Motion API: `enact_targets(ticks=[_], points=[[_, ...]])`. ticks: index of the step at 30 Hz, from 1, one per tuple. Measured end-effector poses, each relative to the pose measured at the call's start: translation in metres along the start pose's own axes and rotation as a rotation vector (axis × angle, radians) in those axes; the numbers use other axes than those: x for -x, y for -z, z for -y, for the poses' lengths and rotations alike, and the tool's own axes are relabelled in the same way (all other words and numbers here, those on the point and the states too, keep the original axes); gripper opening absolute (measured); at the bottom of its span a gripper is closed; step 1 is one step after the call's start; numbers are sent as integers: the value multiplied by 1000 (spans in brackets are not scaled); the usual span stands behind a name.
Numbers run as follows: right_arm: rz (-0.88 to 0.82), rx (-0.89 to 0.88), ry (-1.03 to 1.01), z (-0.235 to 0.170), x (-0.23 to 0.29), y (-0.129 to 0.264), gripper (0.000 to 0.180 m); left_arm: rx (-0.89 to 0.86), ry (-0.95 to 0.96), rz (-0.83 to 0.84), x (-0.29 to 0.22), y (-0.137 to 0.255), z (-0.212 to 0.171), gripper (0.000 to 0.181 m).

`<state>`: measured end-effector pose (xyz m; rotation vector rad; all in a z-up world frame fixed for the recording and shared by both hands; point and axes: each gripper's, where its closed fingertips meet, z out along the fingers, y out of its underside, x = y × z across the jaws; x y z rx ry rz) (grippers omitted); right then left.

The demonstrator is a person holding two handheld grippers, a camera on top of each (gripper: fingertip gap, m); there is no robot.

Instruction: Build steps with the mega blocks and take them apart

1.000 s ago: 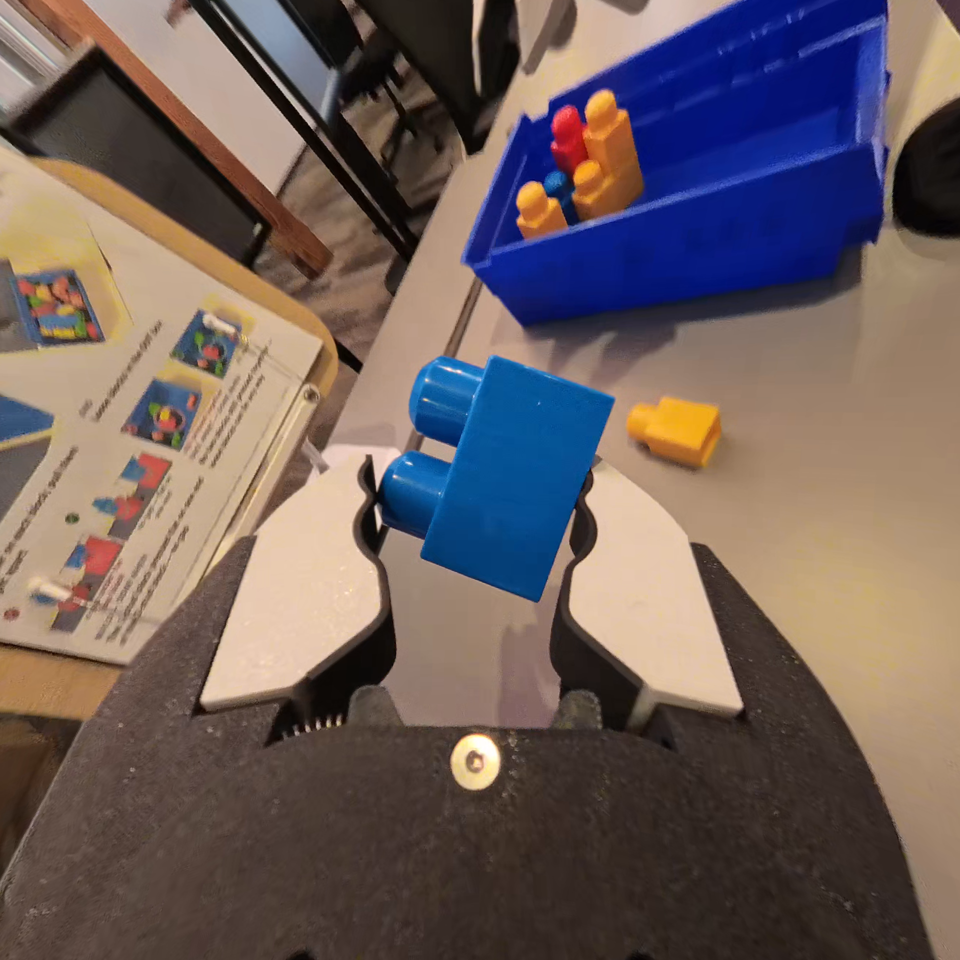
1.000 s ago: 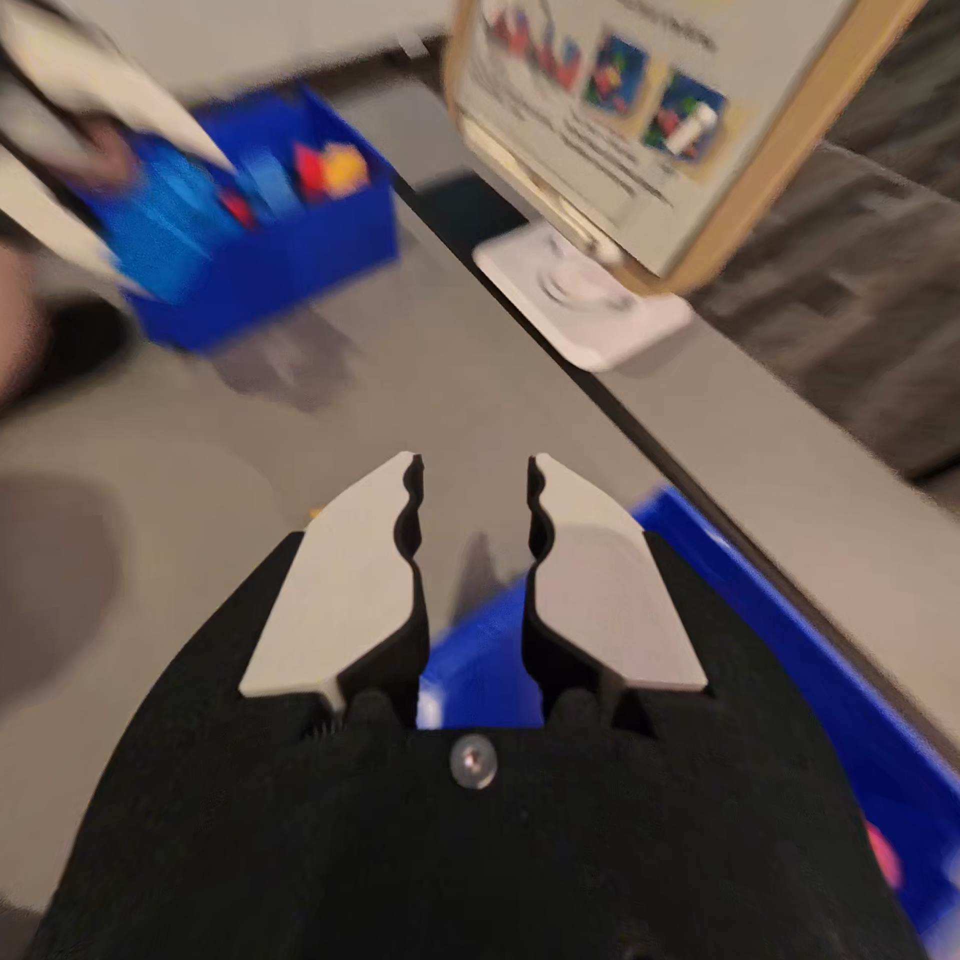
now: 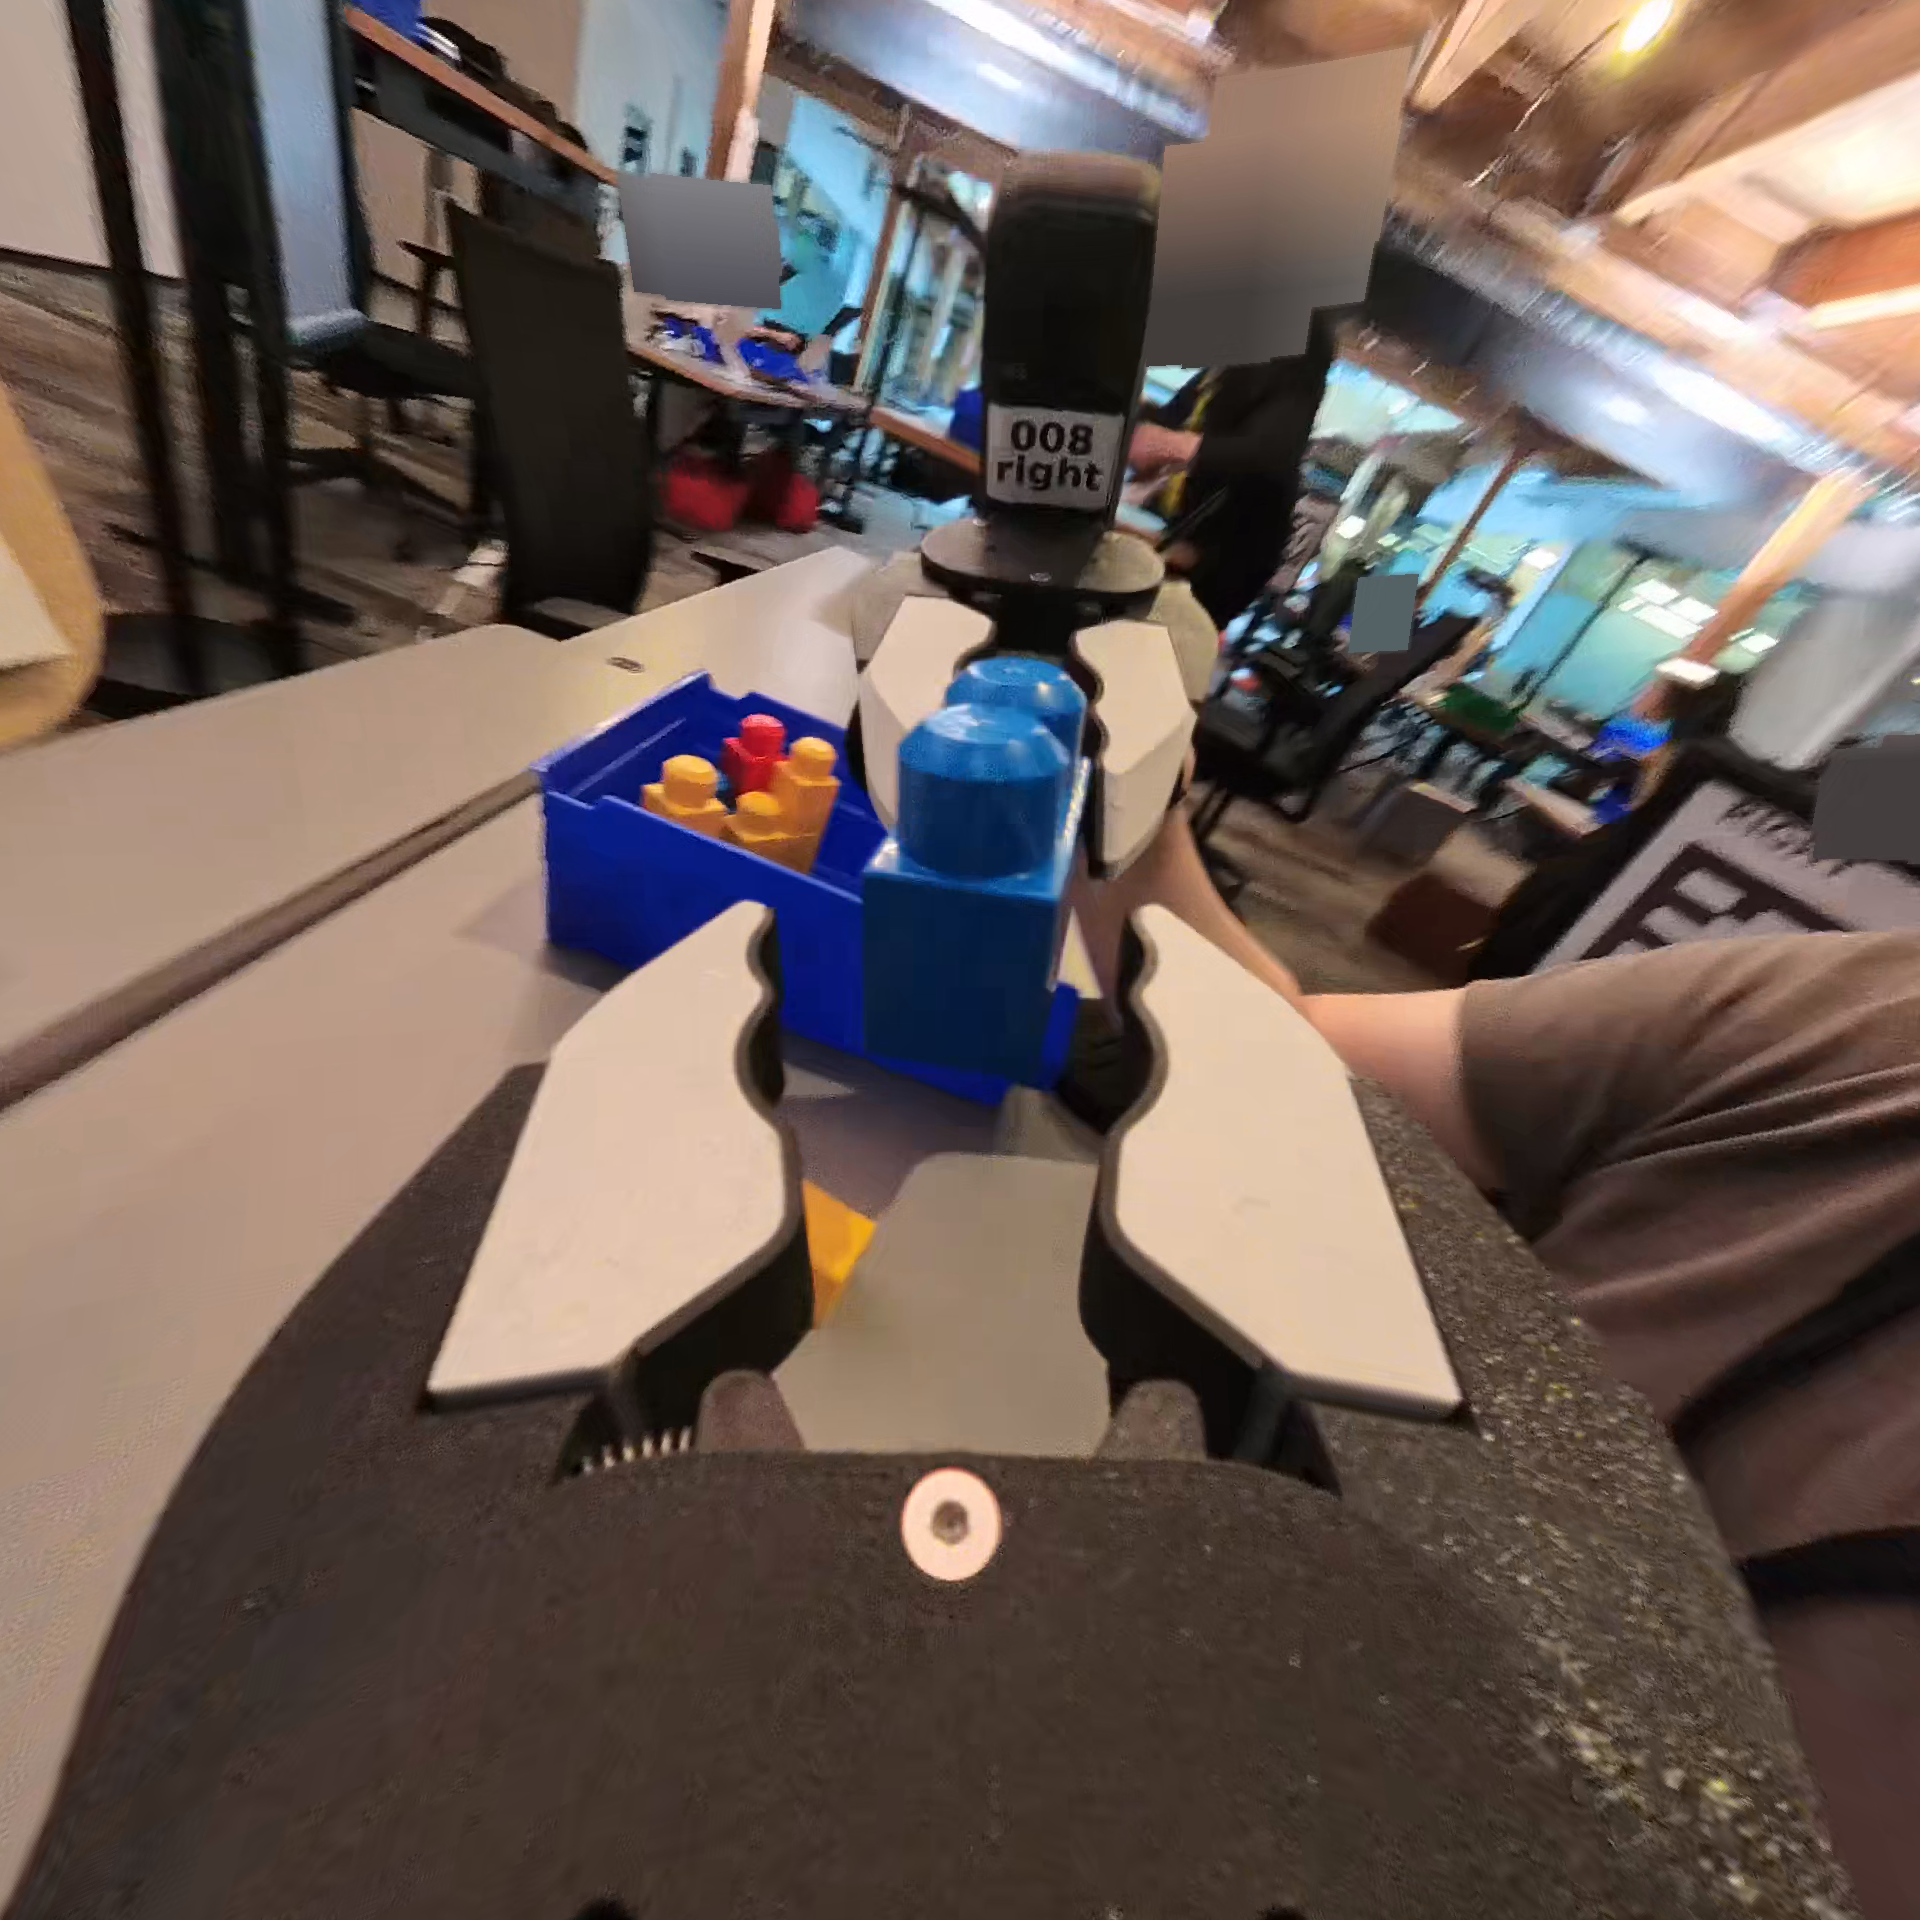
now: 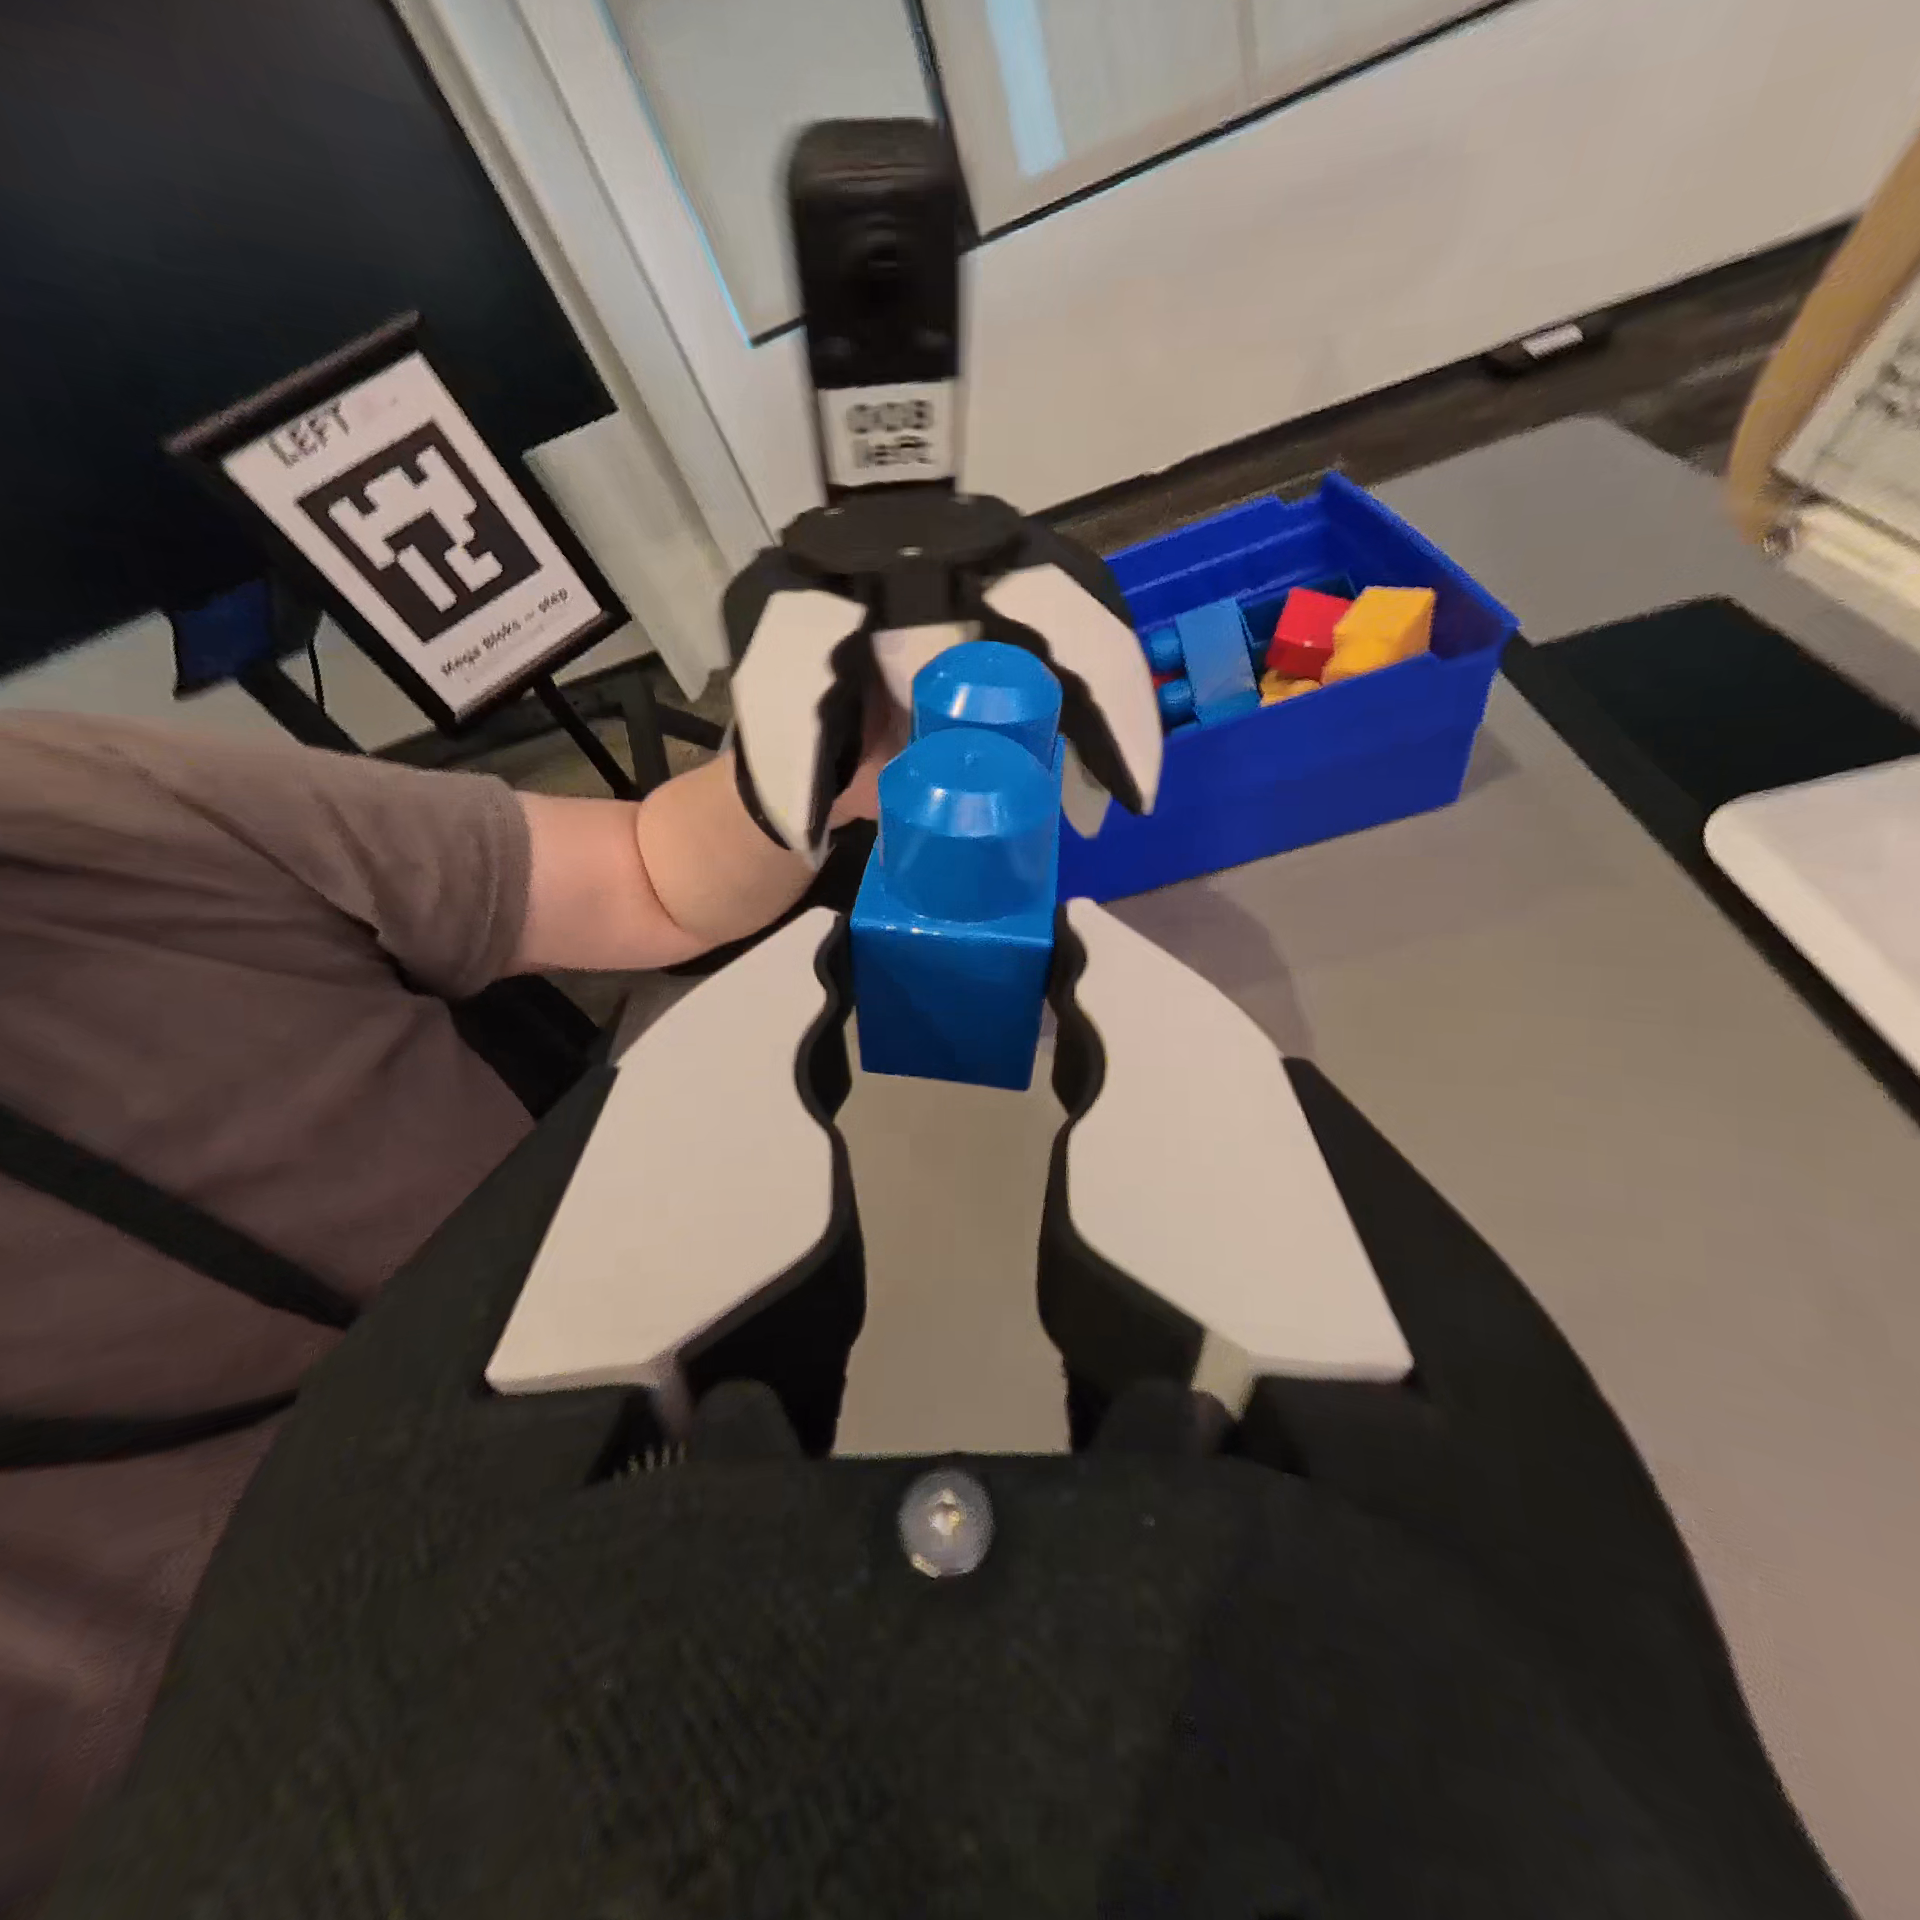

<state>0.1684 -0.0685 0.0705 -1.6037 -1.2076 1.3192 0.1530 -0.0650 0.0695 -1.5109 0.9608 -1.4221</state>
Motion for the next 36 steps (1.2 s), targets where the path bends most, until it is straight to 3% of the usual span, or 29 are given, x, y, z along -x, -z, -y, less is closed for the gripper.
enact_targets(ticks=[13, 27, 33, 36], points=[[45, -27, 154, 4, 19, -8, 37, 3, -99, -66, -21, -5, -2, 37], [45, -15, 146, 0, 16, -10, 37, 50, -113, -33, -17, -5, -8, 36], [-129, 14, 298, -1, 0, 7, 49, 42, -185, 85, -3, 15, 8, 36], [-376, 185, 136, -31, -46, 23, 52, 25, -285, 218, 5, 40, 27, 36]])
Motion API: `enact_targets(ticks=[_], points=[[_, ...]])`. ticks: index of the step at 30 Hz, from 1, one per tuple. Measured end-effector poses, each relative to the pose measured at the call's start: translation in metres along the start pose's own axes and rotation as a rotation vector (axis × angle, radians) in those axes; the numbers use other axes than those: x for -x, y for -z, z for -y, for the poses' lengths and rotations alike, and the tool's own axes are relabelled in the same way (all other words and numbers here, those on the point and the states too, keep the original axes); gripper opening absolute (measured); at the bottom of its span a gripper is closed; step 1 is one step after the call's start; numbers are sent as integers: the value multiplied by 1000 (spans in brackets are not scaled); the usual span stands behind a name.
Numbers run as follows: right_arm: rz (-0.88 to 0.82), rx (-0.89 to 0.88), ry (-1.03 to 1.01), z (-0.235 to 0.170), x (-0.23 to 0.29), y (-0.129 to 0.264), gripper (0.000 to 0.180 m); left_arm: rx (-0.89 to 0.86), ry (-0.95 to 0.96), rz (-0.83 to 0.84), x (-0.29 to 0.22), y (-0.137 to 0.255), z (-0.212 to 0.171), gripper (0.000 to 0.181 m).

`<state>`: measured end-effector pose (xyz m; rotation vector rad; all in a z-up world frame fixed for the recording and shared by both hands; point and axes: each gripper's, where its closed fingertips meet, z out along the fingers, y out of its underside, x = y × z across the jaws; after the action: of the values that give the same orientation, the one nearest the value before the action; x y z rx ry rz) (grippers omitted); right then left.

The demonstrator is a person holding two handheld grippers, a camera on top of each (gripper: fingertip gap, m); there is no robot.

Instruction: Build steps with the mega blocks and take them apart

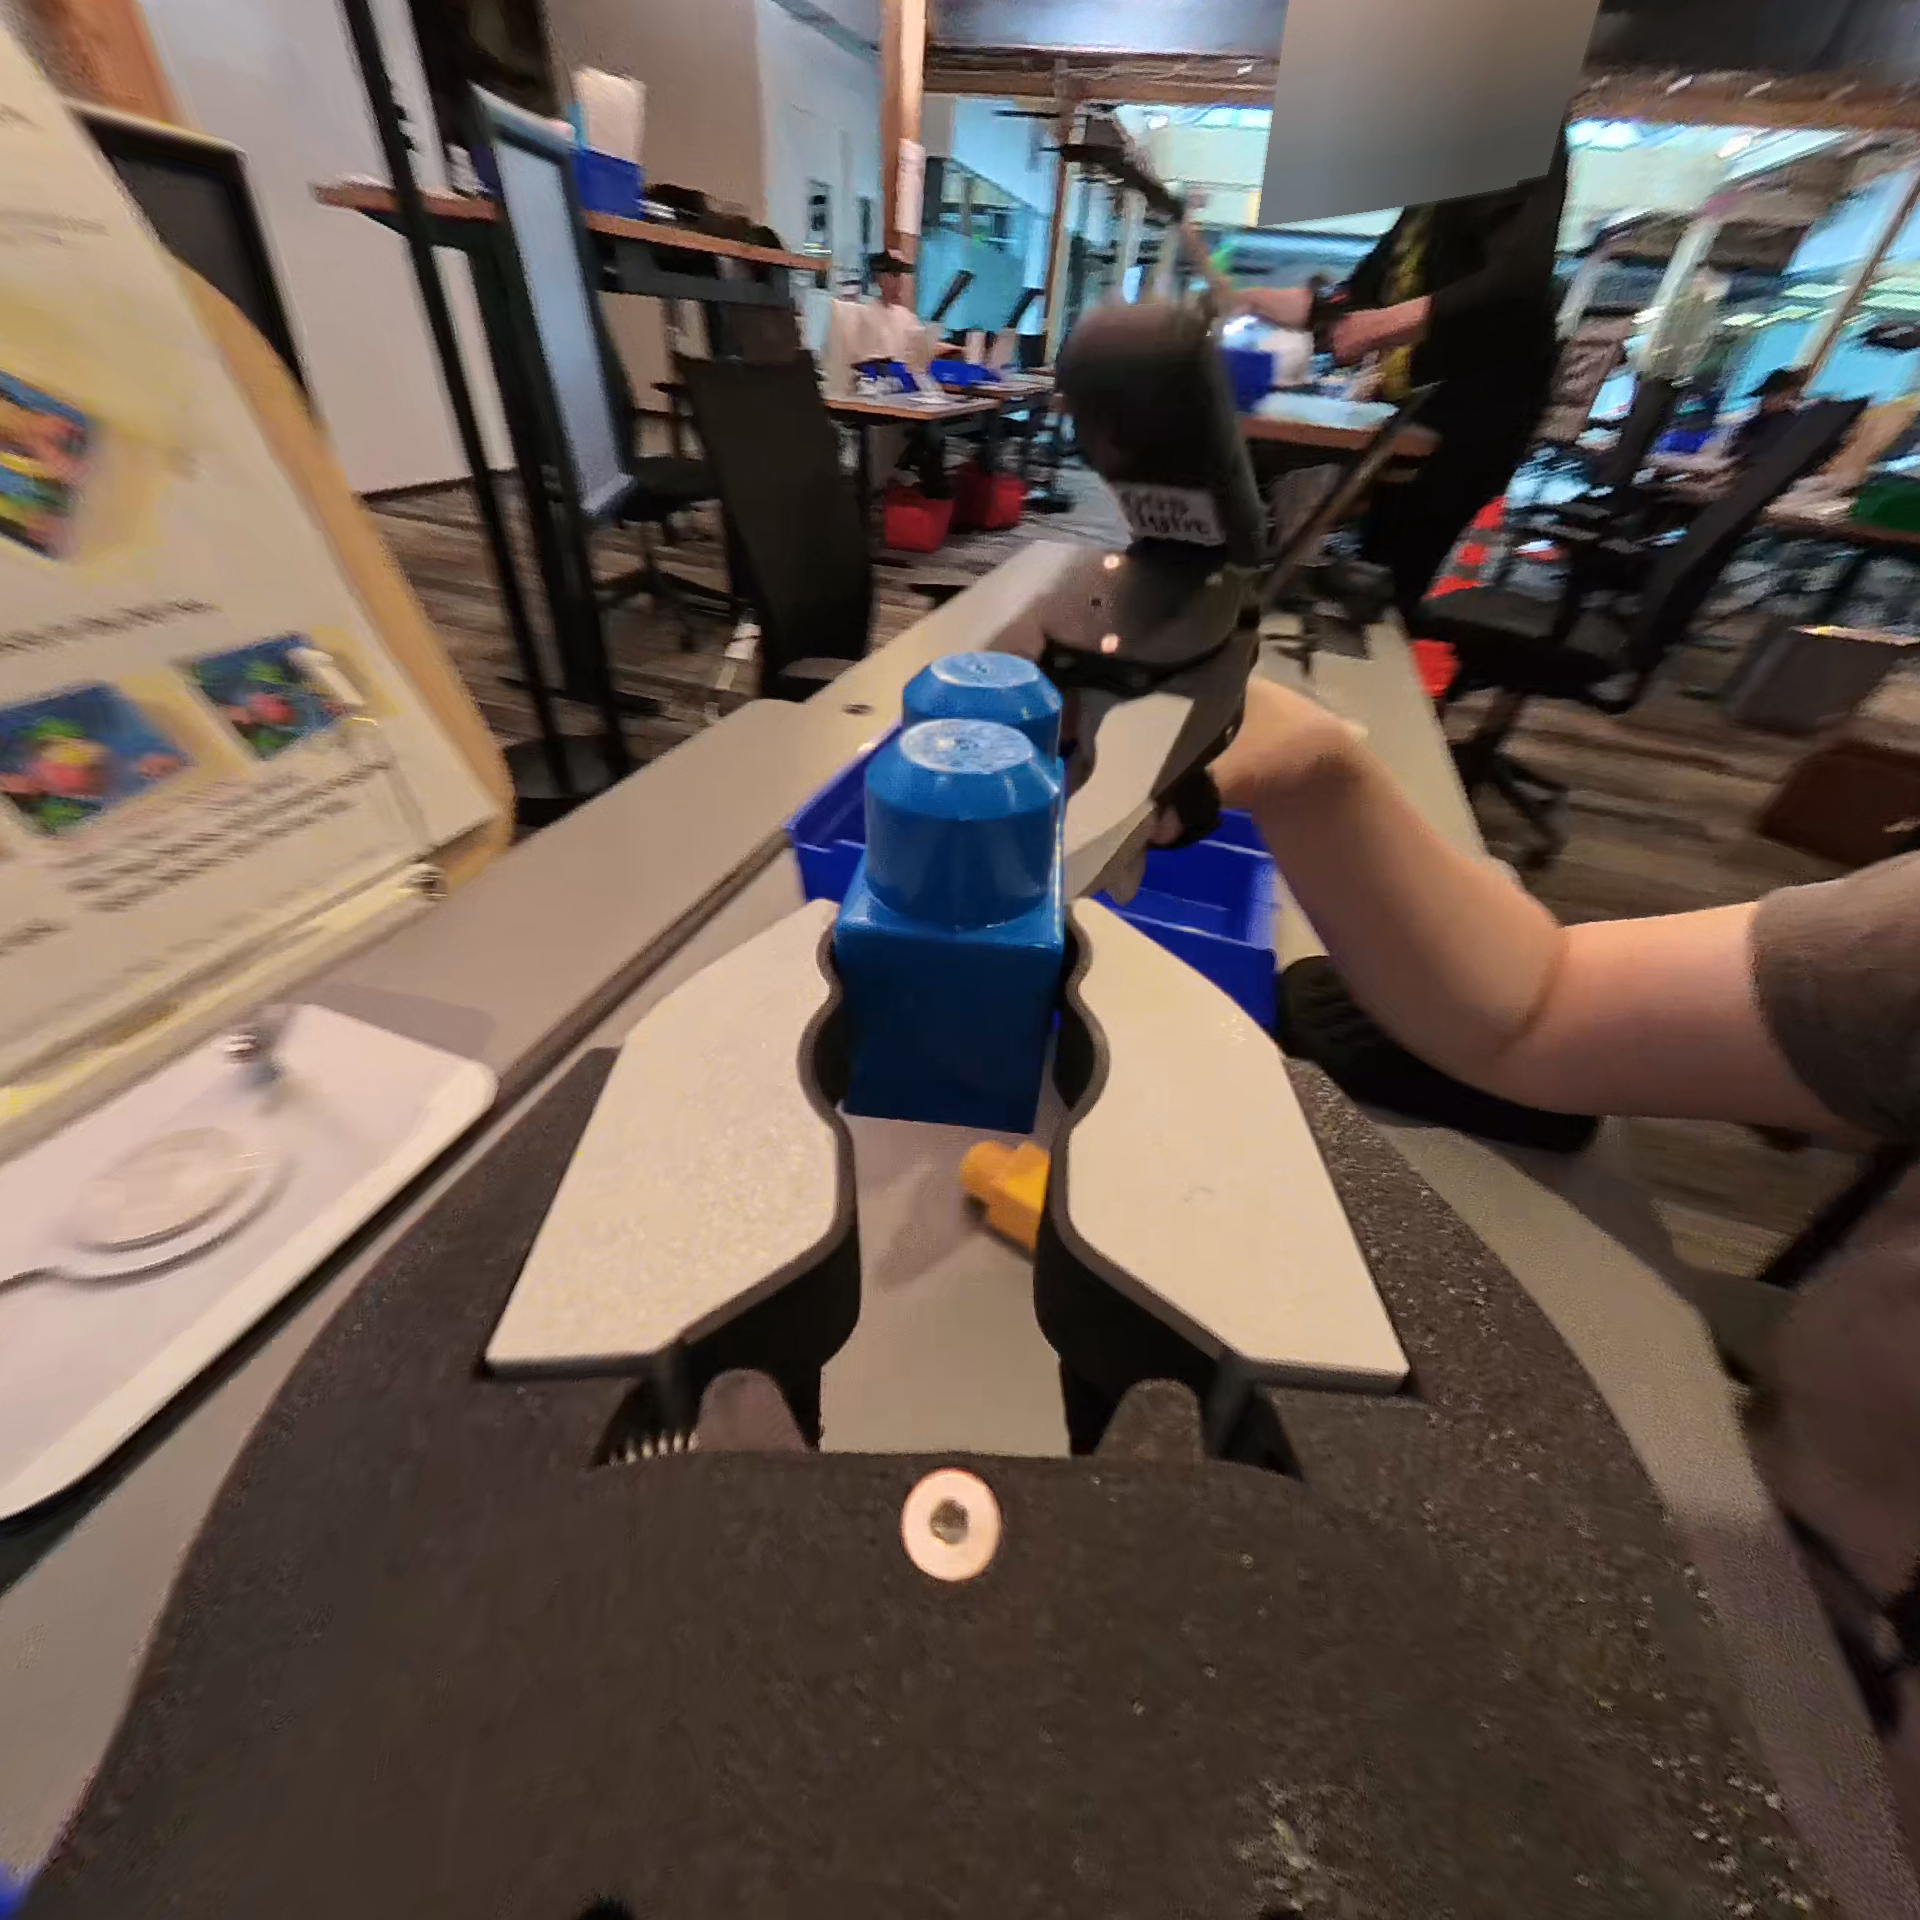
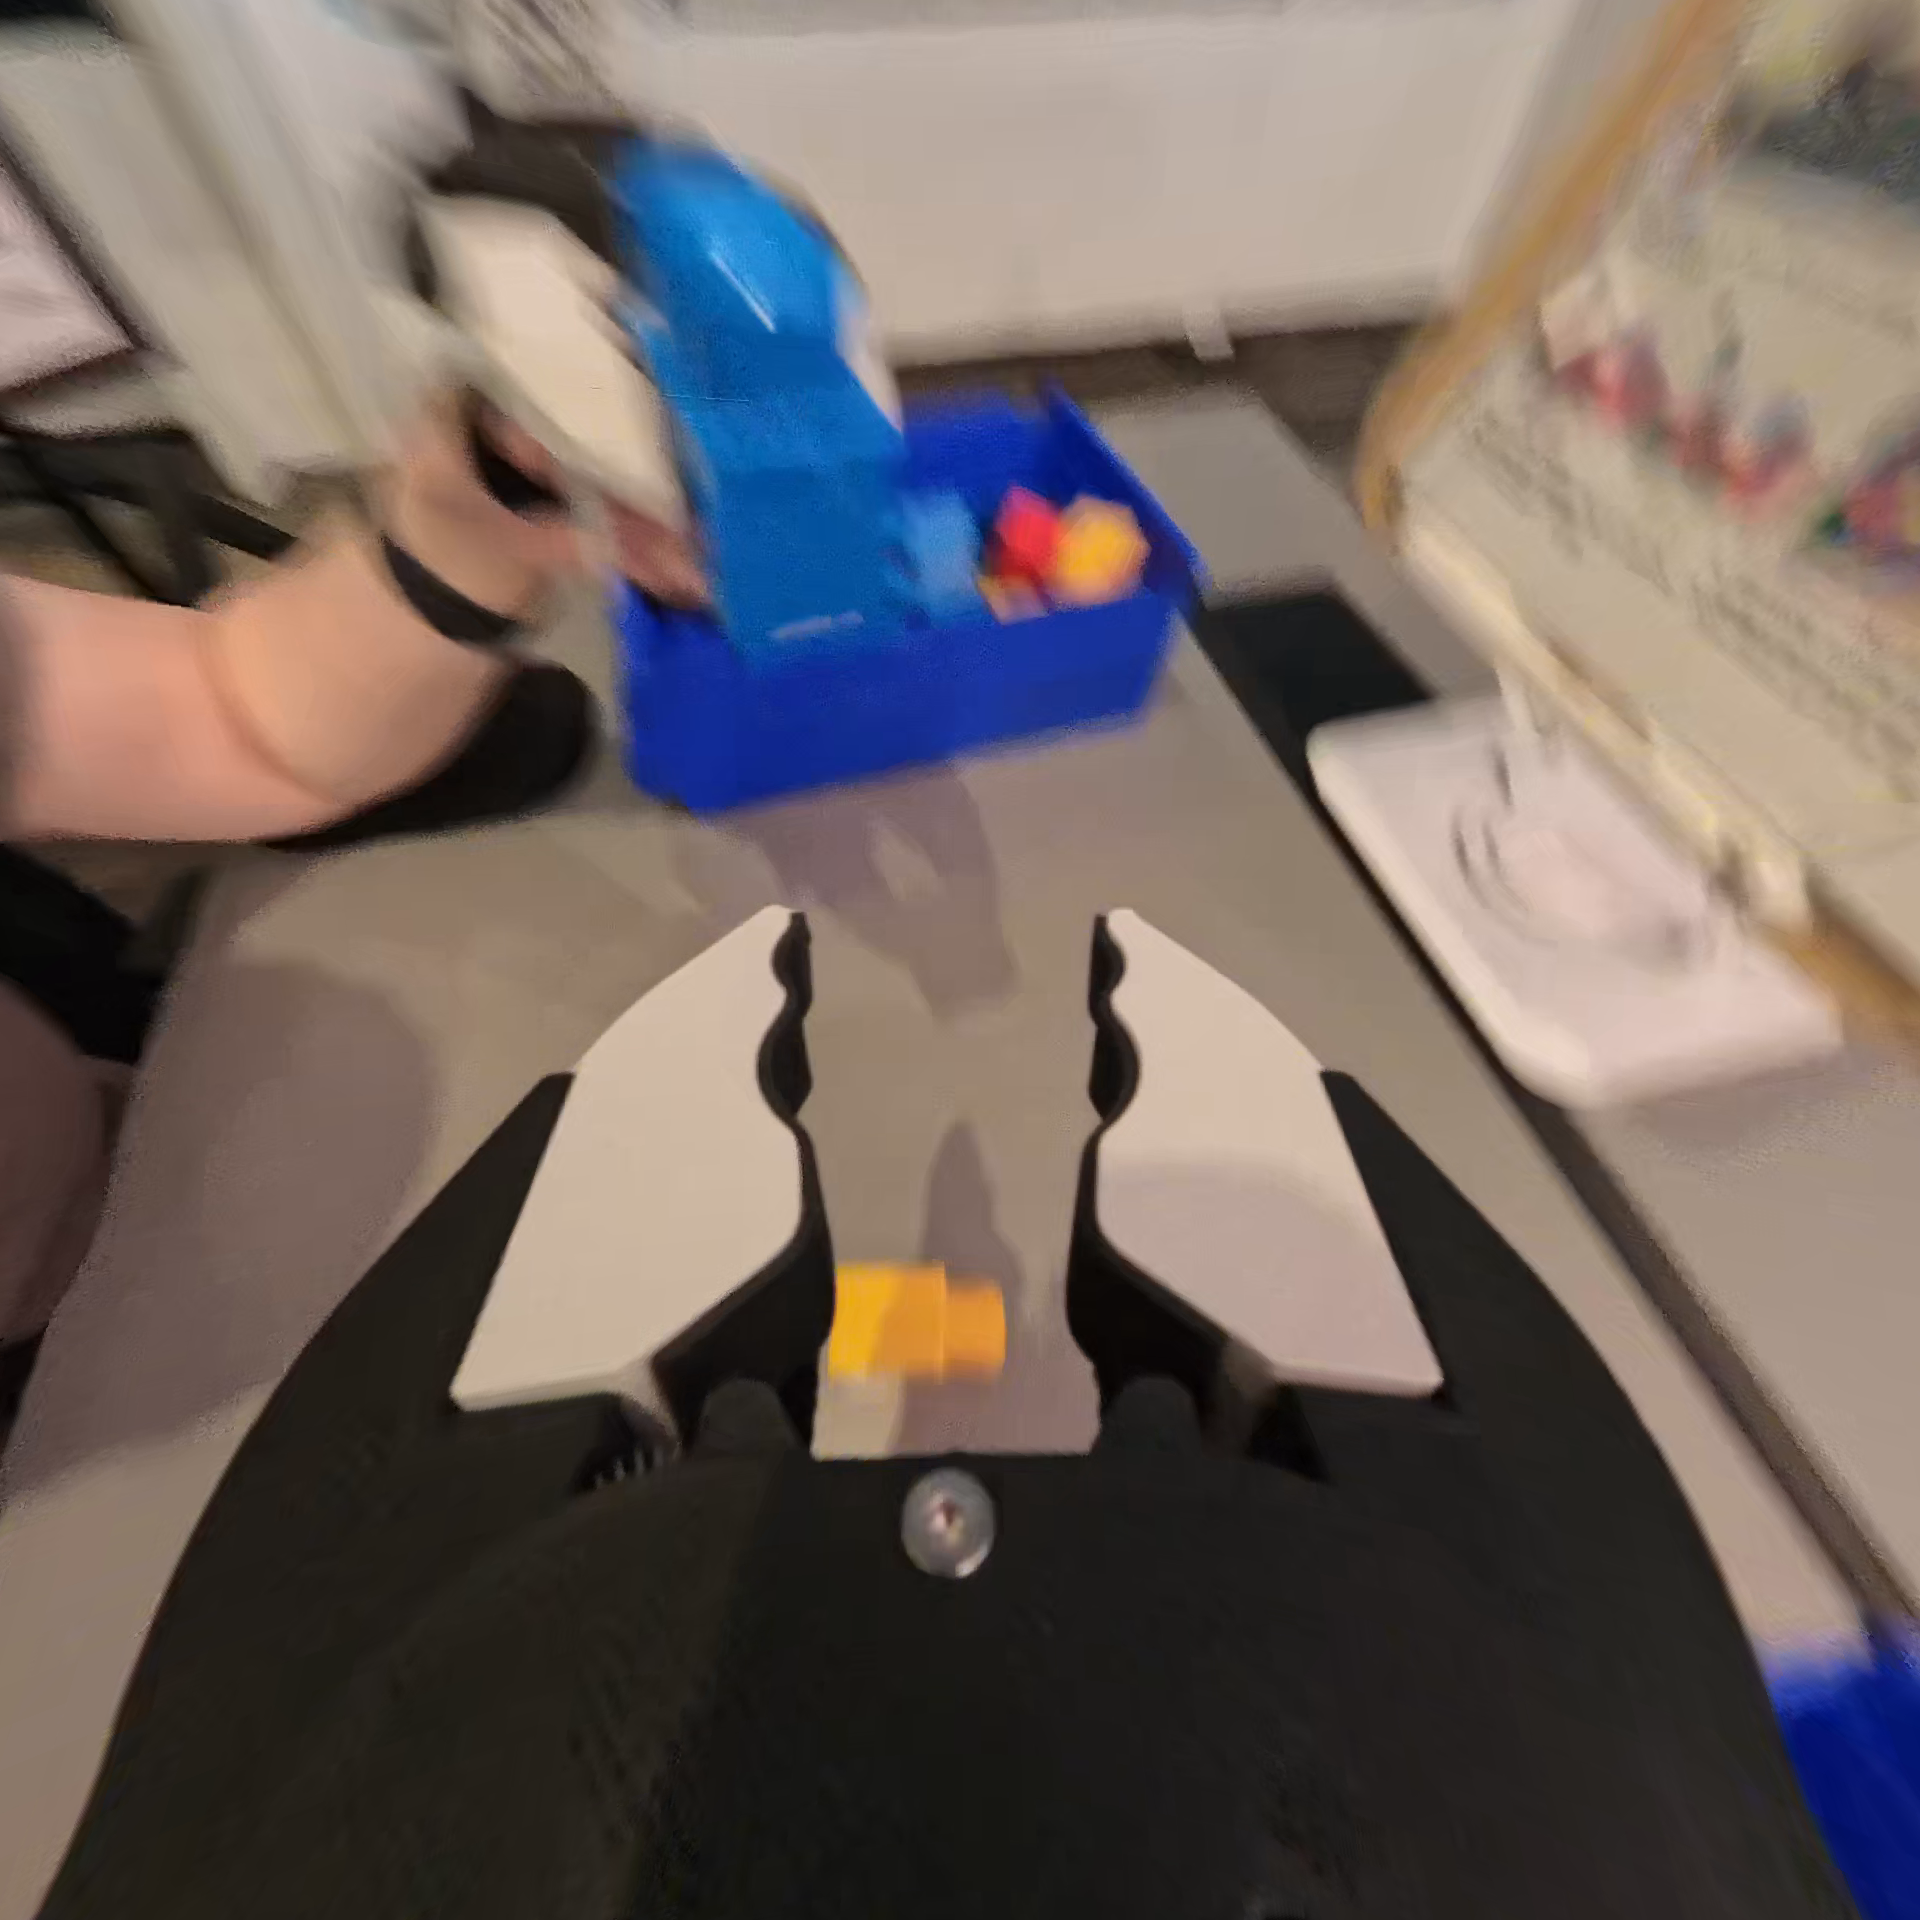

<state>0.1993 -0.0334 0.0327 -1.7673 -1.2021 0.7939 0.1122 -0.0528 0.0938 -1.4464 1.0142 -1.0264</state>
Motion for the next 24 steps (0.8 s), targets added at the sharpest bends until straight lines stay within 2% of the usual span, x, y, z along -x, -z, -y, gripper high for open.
enact_targets(ticks=[1, 2, 4, 7, 9, 11, 14, 16, 24], points=[[-59, 144, -100, -23, -13, -2, 45, 5, -24, 41, 5, 8, 4, 36], [-79, 262, -179, -43, -18, -5, 45, 0, -48, 74, 9, 15, 9, 36], [-23, 437, -275, -77, -7, -13, 42, -24, -77, 112, 12, 27, 19, 36], [-12, 700, -236, -121, 3, -16, 41, -41, -88, 117, 11, 37, 27, 36], [-23, 813, -189, -141, 2, -13, 33, -46, -92, 126, 11, 40, 29, 36], [-11, 897, -206, -157, 4, -11, 29, -37, -95, 122, 11, 39, 28, 36], [-133, 1016, -125, -176, -17, -7, 23, -28, -101, 105, 6, 35, 26, 36], [-142, 1067, -85, -186, -20, -10, 18, -20, -109, 105, 5, 33, 26, 37], [-216, 1110, -53, -199, -28, -32, 14, -26, -116, 97, 0, 35, 29, 36]])
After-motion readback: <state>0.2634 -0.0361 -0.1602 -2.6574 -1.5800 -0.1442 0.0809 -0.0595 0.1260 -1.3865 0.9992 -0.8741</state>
